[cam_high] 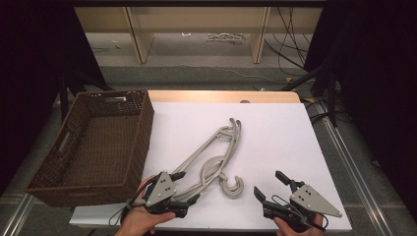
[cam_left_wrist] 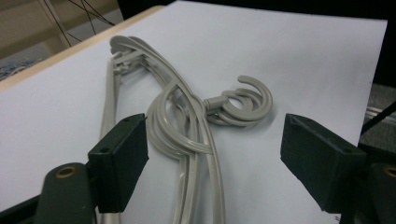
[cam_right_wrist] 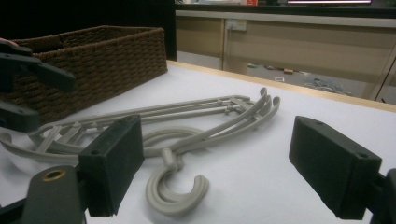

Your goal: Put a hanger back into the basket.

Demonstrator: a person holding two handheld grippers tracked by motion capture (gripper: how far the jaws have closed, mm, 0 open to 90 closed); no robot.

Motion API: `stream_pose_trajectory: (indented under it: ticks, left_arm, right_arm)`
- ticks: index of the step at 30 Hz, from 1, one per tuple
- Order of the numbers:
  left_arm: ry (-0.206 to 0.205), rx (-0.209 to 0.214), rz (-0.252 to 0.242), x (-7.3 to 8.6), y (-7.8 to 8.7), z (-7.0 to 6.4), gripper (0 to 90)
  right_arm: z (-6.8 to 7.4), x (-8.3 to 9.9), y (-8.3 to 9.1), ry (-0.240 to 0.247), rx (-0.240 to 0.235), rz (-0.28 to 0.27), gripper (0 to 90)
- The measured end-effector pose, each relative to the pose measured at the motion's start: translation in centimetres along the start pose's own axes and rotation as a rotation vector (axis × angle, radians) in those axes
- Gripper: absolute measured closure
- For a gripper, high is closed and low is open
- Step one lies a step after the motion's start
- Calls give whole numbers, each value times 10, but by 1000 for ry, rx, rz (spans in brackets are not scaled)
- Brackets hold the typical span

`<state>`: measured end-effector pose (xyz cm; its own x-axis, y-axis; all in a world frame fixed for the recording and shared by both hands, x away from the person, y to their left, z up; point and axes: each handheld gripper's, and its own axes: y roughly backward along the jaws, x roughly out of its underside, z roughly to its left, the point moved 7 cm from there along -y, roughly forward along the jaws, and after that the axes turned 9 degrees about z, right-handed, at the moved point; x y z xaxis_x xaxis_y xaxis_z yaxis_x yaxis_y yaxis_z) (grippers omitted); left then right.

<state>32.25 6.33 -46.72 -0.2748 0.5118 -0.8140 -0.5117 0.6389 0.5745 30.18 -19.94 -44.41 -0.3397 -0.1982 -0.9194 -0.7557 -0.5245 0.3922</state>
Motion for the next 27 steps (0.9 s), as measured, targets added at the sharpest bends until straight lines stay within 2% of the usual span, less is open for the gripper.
stream_pose_trajectory:
  ticks: [1,3,5,7,8,9,10,12,13,15,17,18,22,23,24,27]
  left_arm:
    - [-18,11,37,-2,-9,-2,245]
    - [-26,16,52,-4,-13,-3,248]
    - [-87,15,115,-7,-23,-3,266]
    - [-102,7,130,-8,-26,-3,285]
    - [-139,4,180,-10,-36,-3,306]
    - [-139,4,180,-10,-36,-3,328]
    - [-161,14,213,-11,-45,-4,363]
    - [-184,4,243,-12,-57,-4,362]
    - [-184,4,243,-12,-57,-4,364]
    - [-194,16,297,-13,-71,-4,377]
    - [-196,13,304,-13,-73,-4,400]
    - [-222,0,334,-14,-80,-3,402]
    - [-192,13,361,-16,-91,-3,459]
    - [-192,13,361,-16,-91,-3,472]
    - [-209,14,383,-16,-95,-3,475]
    - [-209,15,405,-16,-99,-2,513]
  right_arm:
    - [0,0,0,-1,2,3,189]
    - [-1,0,0,-1,3,1,189]
    - [-1,0,0,-5,-2,-2,189]
    - [-2,1,1,-6,4,8,189]
    - [-2,1,1,-8,0,6,189]
    - [-2,1,1,-8,0,6,189]
    - [-2,1,1,-9,2,3,189]
    - [-1,0,1,-11,-1,-1,189]
    - [-1,0,1,-11,-1,-1,189]
    - [-1,0,1,-10,-2,-5,189]
    - [-2,-1,0,-10,-1,-18,189]
    - [-2,0,1,-16,-9,-11,189]
    - [-2,0,1,-14,-4,-17,189]
    - [-2,0,1,-14,-4,-17,189]
    - [-2,0,1,-16,-10,-8,189]
    - [-3,0,1,-11,-1,-20,189]
